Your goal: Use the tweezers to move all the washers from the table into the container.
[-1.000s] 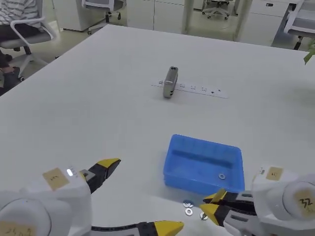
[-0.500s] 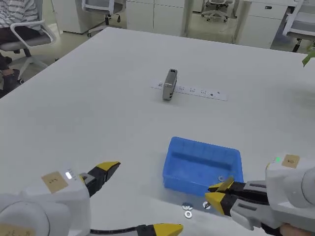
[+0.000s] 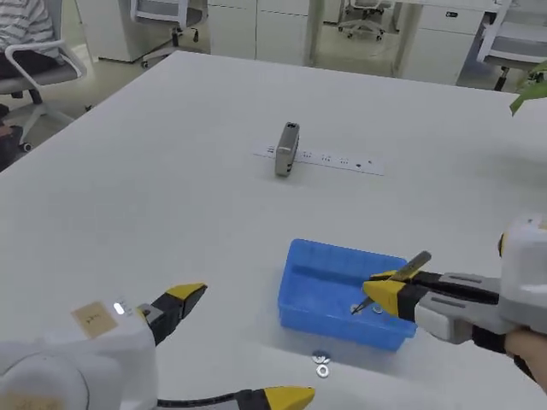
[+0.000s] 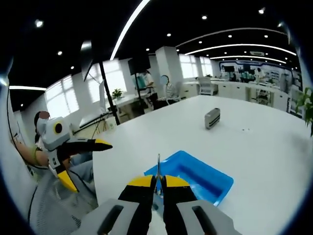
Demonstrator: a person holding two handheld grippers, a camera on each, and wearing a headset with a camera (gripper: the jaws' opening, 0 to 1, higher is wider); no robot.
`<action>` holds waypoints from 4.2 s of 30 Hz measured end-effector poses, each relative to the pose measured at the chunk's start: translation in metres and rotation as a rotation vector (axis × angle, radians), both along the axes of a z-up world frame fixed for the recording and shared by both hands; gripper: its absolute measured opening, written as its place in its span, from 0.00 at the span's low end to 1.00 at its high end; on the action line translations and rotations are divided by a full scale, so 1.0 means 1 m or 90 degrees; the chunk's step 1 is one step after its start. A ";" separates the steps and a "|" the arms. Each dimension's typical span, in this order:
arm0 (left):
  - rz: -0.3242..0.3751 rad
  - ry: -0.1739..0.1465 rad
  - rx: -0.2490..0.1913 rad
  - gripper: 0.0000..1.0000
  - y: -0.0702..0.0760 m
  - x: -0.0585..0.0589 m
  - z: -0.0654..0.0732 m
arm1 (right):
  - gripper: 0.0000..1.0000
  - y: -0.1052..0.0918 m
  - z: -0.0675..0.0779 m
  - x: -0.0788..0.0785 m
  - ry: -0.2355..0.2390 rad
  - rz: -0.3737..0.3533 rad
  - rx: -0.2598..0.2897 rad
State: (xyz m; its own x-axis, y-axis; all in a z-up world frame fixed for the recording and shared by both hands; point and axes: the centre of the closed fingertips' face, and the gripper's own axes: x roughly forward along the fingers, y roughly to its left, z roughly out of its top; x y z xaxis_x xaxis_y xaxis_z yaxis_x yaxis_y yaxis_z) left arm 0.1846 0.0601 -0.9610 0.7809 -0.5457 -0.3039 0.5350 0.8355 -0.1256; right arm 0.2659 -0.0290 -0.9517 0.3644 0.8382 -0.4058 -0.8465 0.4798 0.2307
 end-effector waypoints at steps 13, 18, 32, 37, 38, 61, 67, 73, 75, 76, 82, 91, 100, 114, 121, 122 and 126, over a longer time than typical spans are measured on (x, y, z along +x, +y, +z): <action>0.012 -0.011 0.005 0.95 0.004 0.000 0.002 | 0.03 -0.004 -0.019 0.035 0.064 -0.062 0.017; 0.025 -0.016 0.001 0.95 0.007 0.001 0.004 | 0.03 -0.003 -0.029 0.041 0.080 -0.067 0.005; 0.047 -0.024 -0.017 0.95 0.014 0.003 0.009 | 0.03 -0.001 -0.052 0.048 0.103 -0.068 -0.039; 0.045 -0.023 -0.016 0.95 0.013 0.003 0.008 | 0.03 0.001 -0.058 0.051 0.105 -0.067 -0.054; 0.043 -0.022 -0.015 0.95 0.012 0.003 0.008 | 0.03 0.001 -0.060 0.052 0.103 -0.065 -0.062; 0.045 -0.018 -0.006 0.94 0.014 0.004 0.005 | 0.03 -0.001 -0.078 0.057 0.064 -0.028 -0.139; 0.045 -0.012 -0.008 0.94 0.014 0.004 0.004 | 0.04 0.002 -0.078 0.052 0.032 0.000 -0.151; 0.046 -0.010 -0.014 0.94 0.014 0.003 0.004 | 0.05 0.002 -0.077 0.049 0.033 0.003 -0.139; 0.045 -0.010 -0.013 0.94 0.013 0.003 0.004 | 0.04 0.002 -0.077 0.047 0.031 0.007 -0.140; 0.044 -0.008 -0.014 0.94 0.013 0.003 0.004 | 0.04 0.002 -0.077 0.047 0.030 0.008 -0.141; 0.041 -0.002 -0.019 0.94 0.012 0.003 0.003 | 0.04 -0.008 -0.079 0.050 0.033 -0.001 -0.137; 0.028 0.001 -0.020 0.94 0.009 0.002 0.002 | 0.04 -0.010 -0.067 0.052 0.035 -0.018 -0.103; 0.028 -0.001 -0.029 0.94 0.009 0.002 0.004 | 0.04 -0.005 -0.054 0.048 0.038 -0.027 -0.067; 0.033 -0.005 -0.031 0.94 0.010 0.003 0.005 | 0.04 -0.002 -0.020 0.039 0.045 -0.049 0.017; 0.034 -0.004 -0.029 0.94 0.011 0.003 0.004 | 0.04 0.001 -0.006 0.028 0.051 -0.048 0.053; 0.034 -0.004 -0.029 0.94 0.011 0.003 0.004 | 0.04 0.001 -0.004 0.026 0.053 -0.047 0.058; 0.033 -0.003 -0.028 0.93 0.011 0.003 0.004 | 0.04 0.003 0.004 0.017 0.055 -0.041 0.073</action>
State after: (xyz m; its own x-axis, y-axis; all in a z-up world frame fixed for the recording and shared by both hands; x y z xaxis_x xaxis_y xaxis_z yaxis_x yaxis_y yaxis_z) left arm 0.1877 0.0709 -0.9573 0.8100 -0.5171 -0.2765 0.4919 0.8559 -0.1595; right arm 0.2826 -0.0263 -0.9474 0.3864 0.8570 -0.3410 -0.7899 0.4983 0.3574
